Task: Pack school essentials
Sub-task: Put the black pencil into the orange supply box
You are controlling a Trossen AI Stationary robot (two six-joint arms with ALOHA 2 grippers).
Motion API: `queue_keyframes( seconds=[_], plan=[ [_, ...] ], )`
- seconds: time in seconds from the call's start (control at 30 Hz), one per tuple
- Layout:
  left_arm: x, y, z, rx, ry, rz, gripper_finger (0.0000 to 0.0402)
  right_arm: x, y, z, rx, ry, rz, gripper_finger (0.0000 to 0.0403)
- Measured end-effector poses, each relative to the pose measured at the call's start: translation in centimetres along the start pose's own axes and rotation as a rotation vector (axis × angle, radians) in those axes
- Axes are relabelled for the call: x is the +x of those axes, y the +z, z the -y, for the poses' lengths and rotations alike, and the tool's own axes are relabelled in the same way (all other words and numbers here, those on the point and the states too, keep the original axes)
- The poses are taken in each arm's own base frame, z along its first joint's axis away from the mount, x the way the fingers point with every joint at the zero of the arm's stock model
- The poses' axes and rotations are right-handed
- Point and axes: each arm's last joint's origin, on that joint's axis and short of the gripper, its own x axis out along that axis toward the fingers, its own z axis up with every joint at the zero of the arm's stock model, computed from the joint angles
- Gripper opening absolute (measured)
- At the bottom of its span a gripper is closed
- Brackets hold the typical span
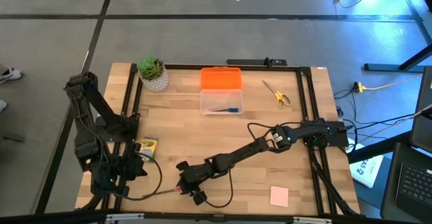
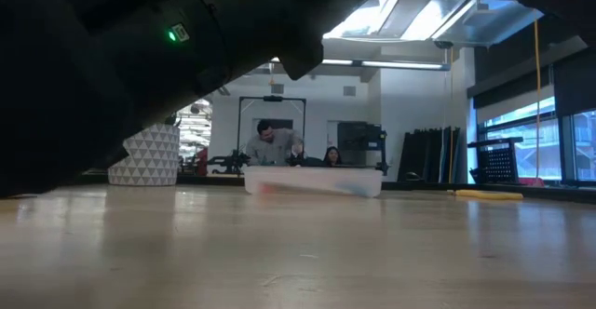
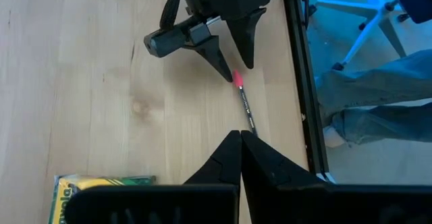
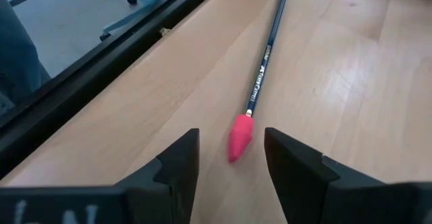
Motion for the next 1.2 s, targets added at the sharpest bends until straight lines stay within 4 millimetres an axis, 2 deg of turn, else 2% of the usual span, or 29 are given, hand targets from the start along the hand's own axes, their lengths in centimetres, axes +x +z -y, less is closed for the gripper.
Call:
queue_keyframes(
  seconds=[0.33,0.83,1.2],
  plan=[
    [0.0,0.0,0.0,-0.003,0.000,0.000,0.0000,0.8,-0.7,0.1,-0.005,-0.003,0.028,0.0164],
    [0.0,0.0,0.0,-0.005,0.001,0.001,0.0000,0.7,-0.9,0.9,0.008,-0.012,0.013,0.0164],
    [0.0,0.0,0.0,-0.006,0.001,0.001,0.0000,1.0,-1.4,0.9,0.010,0.033,0.019,0.0099]
  ],
)
